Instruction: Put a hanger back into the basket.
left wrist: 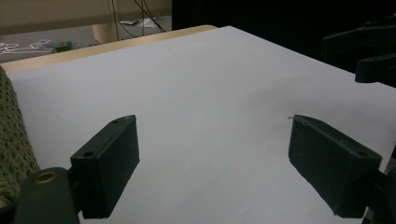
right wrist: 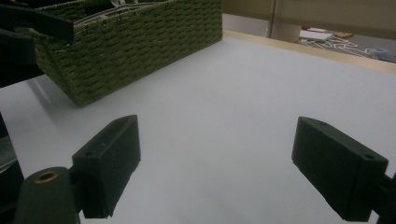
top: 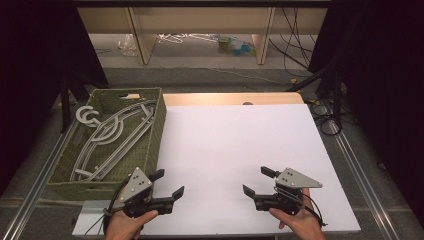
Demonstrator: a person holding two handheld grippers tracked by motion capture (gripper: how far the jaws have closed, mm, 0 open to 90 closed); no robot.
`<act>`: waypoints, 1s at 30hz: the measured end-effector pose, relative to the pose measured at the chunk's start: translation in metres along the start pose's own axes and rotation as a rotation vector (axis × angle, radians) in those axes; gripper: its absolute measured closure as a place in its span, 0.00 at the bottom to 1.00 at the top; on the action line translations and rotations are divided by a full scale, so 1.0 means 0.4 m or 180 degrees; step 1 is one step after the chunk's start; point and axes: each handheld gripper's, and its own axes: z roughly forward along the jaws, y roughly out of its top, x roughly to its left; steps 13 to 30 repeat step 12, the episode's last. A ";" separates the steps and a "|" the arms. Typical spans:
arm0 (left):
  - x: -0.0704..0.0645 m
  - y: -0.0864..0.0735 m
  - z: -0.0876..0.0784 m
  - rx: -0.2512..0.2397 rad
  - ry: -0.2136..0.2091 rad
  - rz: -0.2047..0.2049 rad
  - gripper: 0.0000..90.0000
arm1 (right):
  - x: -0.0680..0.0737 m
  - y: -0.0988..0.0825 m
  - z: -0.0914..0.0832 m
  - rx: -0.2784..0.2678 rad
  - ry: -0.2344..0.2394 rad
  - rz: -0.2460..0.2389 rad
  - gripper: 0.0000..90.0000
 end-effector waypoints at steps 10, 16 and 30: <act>0.001 -0.001 0.001 -0.0010 -0.0022 -0.0047 0.18 | 0.008 0.001 0.001 -0.0019 0.0037 -0.0045 0.18; 0.002 -0.001 0.000 -0.0015 -0.0028 -0.0035 0.18 | 0.007 0.002 0.000 -0.0018 0.0032 -0.0057 0.18; 0.002 -0.001 0.000 -0.0015 -0.0028 -0.0035 0.18 | 0.007 0.002 0.000 -0.0018 0.0032 -0.0057 0.18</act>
